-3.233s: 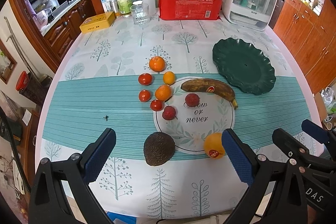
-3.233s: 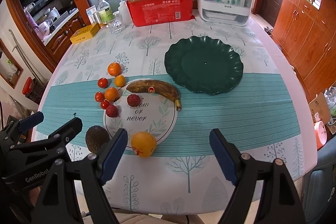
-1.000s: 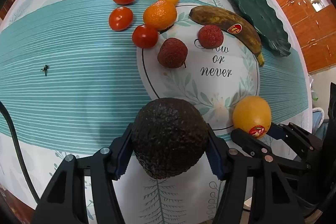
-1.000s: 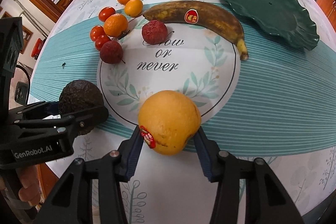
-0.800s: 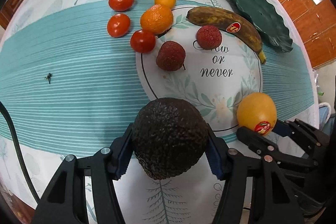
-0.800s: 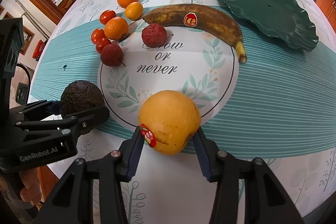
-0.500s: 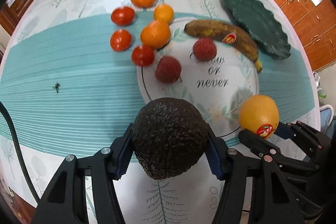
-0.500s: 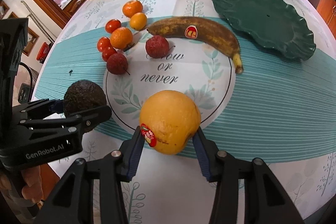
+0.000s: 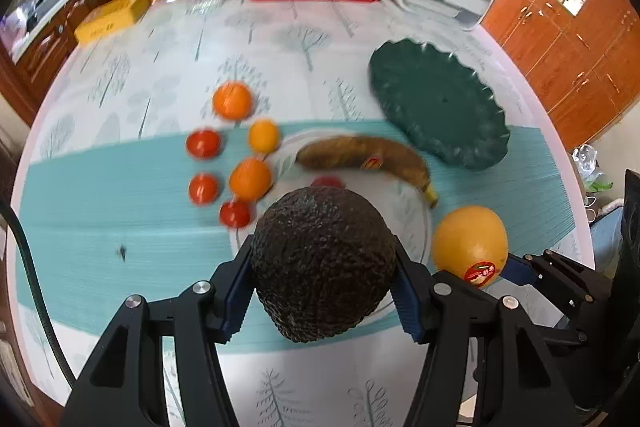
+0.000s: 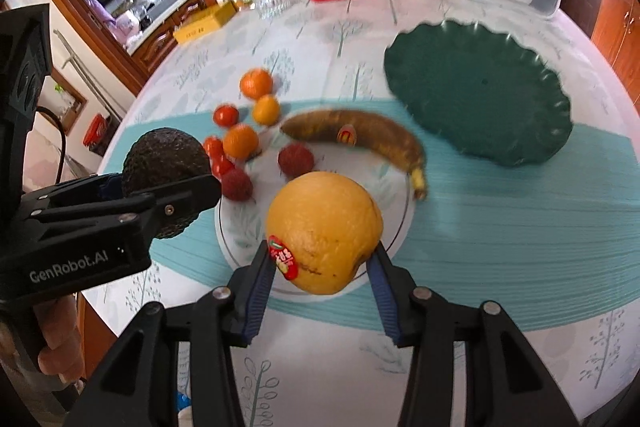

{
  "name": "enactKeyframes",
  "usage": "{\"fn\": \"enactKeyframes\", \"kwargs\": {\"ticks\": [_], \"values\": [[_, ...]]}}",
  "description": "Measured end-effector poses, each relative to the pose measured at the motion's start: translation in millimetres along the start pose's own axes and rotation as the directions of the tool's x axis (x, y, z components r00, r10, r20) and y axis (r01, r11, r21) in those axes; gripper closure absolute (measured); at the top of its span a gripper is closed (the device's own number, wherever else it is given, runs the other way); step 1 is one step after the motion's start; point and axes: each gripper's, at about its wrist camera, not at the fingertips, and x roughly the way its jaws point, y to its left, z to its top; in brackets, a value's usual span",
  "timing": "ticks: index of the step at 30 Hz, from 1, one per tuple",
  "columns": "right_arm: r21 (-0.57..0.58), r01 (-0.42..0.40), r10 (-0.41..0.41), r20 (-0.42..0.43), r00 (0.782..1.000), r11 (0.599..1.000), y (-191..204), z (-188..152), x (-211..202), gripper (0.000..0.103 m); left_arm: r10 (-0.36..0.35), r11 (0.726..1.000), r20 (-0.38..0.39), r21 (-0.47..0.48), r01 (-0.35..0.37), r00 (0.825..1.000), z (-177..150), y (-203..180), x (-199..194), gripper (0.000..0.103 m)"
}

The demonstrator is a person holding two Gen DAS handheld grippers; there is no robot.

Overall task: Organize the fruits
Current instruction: 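Carry both fruits to the green plate and open both tools to release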

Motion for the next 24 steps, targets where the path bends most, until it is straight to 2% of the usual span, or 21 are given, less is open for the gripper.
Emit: {"fn": "enactKeyframes", "kwargs": {"ticks": [7,12,18,24], "values": [[0.018,0.06,-0.061,0.094,0.994,0.998,-28.4,36.9,-19.2,0.056,-0.016,0.997,0.06,0.078,0.012,0.998,45.4,-32.9,0.2,0.044],[0.064,0.129,-0.138,0.154,0.978,0.99,-64.1,69.5,-19.0,0.056,-0.033,0.994,0.099,0.107,0.022,0.995,84.9,-59.3,14.0,0.044],[0.11,0.206,-0.222,0.161,0.962,0.972,-106.6,98.0,-2.9,0.056,-0.047,0.99,0.118,0.139,0.03,0.992,128.2,-87.8,45.6,0.044],[0.145,0.264,-0.281,0.114,0.953,0.953,-143.4,117.2,28.3,0.056,-0.036,0.988,0.082,0.153,0.023,0.996,157.5,-107.0,94.8,0.044]]}}
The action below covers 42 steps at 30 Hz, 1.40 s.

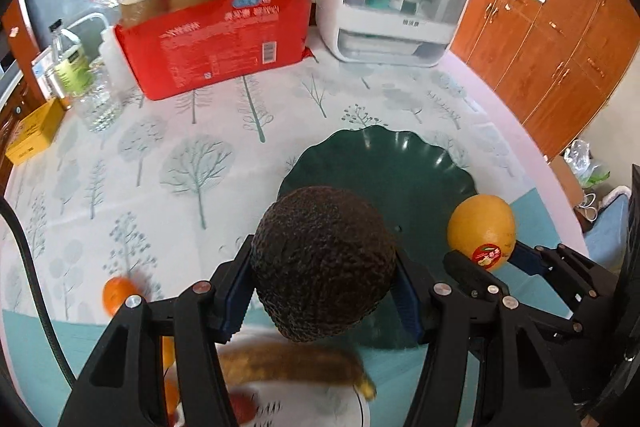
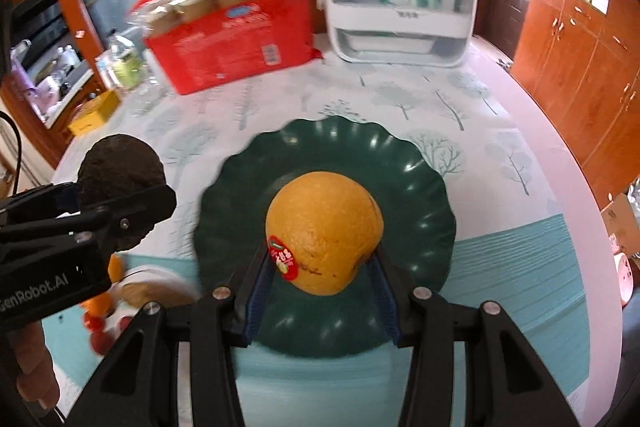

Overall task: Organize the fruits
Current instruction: 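Carry both fruits to the green plate and open both tools to release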

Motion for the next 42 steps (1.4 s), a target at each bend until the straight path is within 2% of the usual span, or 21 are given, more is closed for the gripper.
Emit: {"fn": "enactKeyframes", "kwargs": {"ticks": [9,18,20,21,22,24,26,29,33,37,42], "values": [[0.042,0.03,-0.026,-0.094,0.995,0.999,-21.5,7.7,52.9,0.056,0.005,1.0,-0.096,-0.015,-0.006,0.995,11.6,-7.6,72.6,0.044],[0.036,0.008,-0.003,-0.15,0.989,0.999,-29.4,6.1,69.3,0.055,0.0,1.0,-0.165,-0.022,-0.004,0.986,7.8,-17.4,102.6,0.043],[0.023,0.008,-0.004,-0.14,0.99,1.0,-28.7,5.9,68.4,0.055,-0.002,0.999,-0.185,-0.035,-0.004,0.983,8.0,-15.5,106.0,0.042],[0.014,0.011,-0.009,-0.135,0.991,1.0,-27.9,5.6,68.0,0.055,-0.005,0.999,-0.183,-0.041,-0.002,0.983,8.3,-14.7,105.1,0.037],[0.008,0.014,-0.012,-0.13,0.991,1.0,-27.2,5.8,67.7,0.055,-0.011,0.999,-0.18,-0.041,0.004,0.984,9.0,-14.6,103.4,0.022],[-0.002,0.01,-0.01,-0.111,0.994,1.0,-26.3,5.1,64.8,0.053,-0.024,0.999,-0.165,-0.041,0.017,0.986,10.3,-14.7,99.1,0.006],[0.003,-0.01,0.01,-0.09,0.996,1.0,-26.4,5.1,60.3,0.042,-0.034,0.999,-0.153,-0.032,0.03,0.988,11.9,-15.8,94.9,0.005],[-0.002,-0.005,0.005,-0.069,0.998,1.0,-24.6,5.4,53.5,0.034,-0.015,1.0,-0.15,-0.004,0.014,0.989,12.6,-19.3,89.3,0.005],[-0.009,-0.006,0.005,-0.059,0.998,1.0,-22.6,4.7,43.3,0.034,-0.01,1.0,-0.118,0.007,0.011,0.993,13.6,-21.1,75.8,0.005],[-0.018,-0.016,0.015,-0.052,0.999,1.0,-18.5,1.6,31.3,0.034,-0.038,0.999,-0.083,-0.025,0.037,0.996,16.3,-17.6,57.6,0.001],[-0.027,-0.024,0.023,-0.037,0.999,0.999,-10.7,-0.8,11.4,0.034,-0.016,1.0,-0.035,-0.019,0.015,0.999,17.1,-15.0,28.6,0.001]]}}
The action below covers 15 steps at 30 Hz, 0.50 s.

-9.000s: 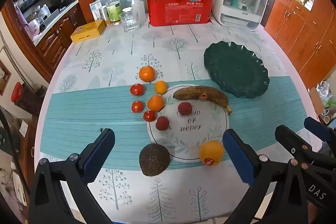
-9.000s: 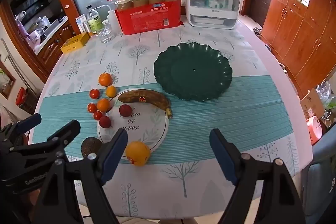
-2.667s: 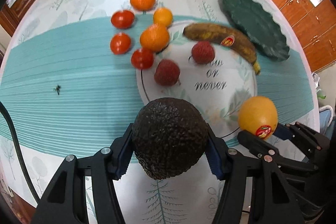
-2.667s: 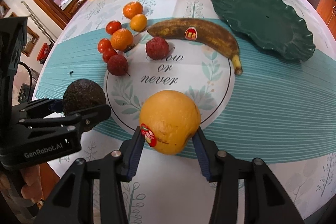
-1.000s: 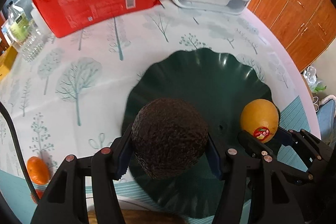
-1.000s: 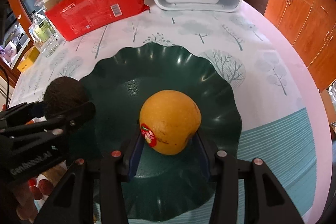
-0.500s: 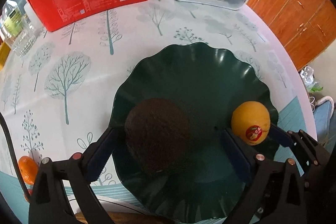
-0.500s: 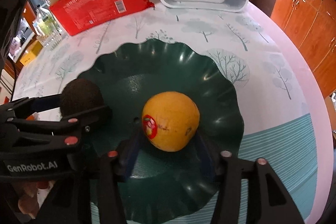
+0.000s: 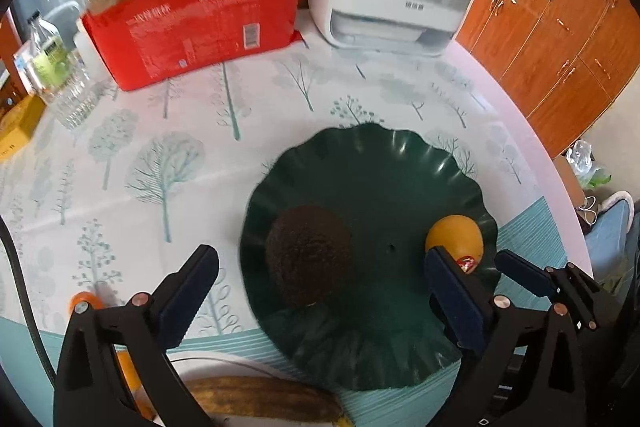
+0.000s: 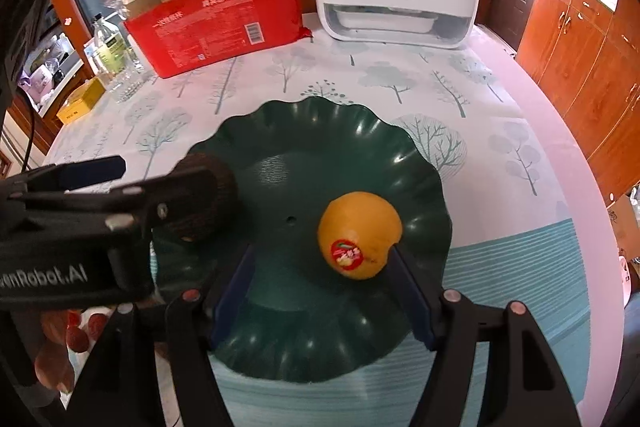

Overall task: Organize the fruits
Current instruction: 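Carry both fruits to the green plate and open both tools to release, then return to the white plate, grasp a cherry tomato with left tool while right grasps a lychee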

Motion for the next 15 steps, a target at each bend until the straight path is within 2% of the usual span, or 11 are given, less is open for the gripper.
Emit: {"fn": "enactKeyframes", "kwargs": {"ticks": [7,15], "values": [[-0.014,-0.014,0.014,0.04,0.999,1.0,15.5,-2.5,-35.6,0.034,0.024,1.0,0.062,0.003,-0.025,0.998,-9.8,6.8,-48.0,0.001],[-0.051,-0.029,0.033,0.076,0.997,0.998,40.6,-6.3,-76.9,0.034,0.018,1.0,0.135,-0.025,-0.015,0.991,-30.7,27.9,-113.3,0.001]]}}
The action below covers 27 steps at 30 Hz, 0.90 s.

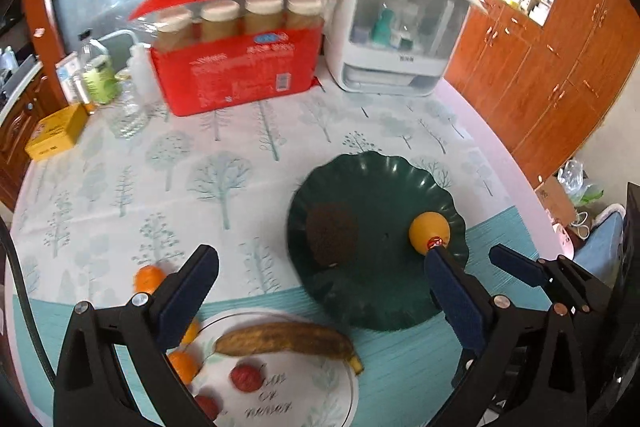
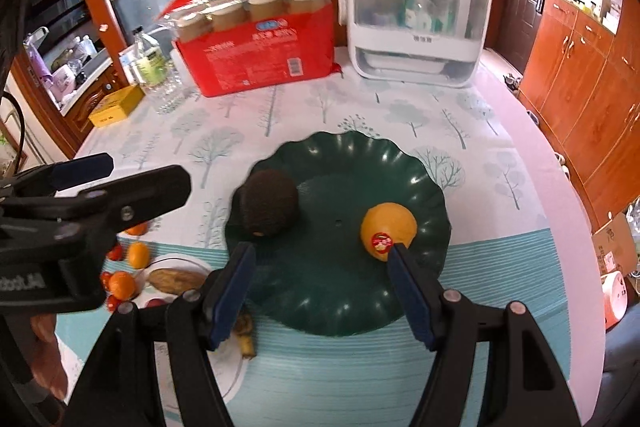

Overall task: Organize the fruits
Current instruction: 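Return to the white plate, grasp a cherry tomato with left tool while right grasps a lychee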

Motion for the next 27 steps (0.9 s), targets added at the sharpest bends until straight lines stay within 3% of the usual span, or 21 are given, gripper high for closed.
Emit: {"fn": "enactKeyframes", "kwargs": {"ticks": [8,14,21,27], "values": [[-0.05,-0.06,0.061,0.035,0.998,0.997,39.2,-1.4,-31.7,0.034,0.049,0.997,0.054,-0.058,-0.046,0.997,-14.8,49.0,-60.0,0.001],[-0.091,-0.114,0.118,0.037,0.992,0.989,73.3,-3.2,-40.6,0.034,0.149,0.985,0.082,-0.101,-0.141,0.985,-35.2,91.0,-92.9,0.001],[-0.155,-0.188,0.191,0.004,0.982,0.97,121.0,-14.5,-32.0,0.034,0.228,0.965,0.046,-0.145,-0.219,0.973,-65.8,137.3,-103.5,0.001],[-0.188,-0.237,0.23,-0.059,0.971,0.953,154.4,-32.2,-11.2,0.034,0.213,0.96,-0.033,-0.179,-0.215,0.977,-94.0,173.9,-86.4,0.005]]}}
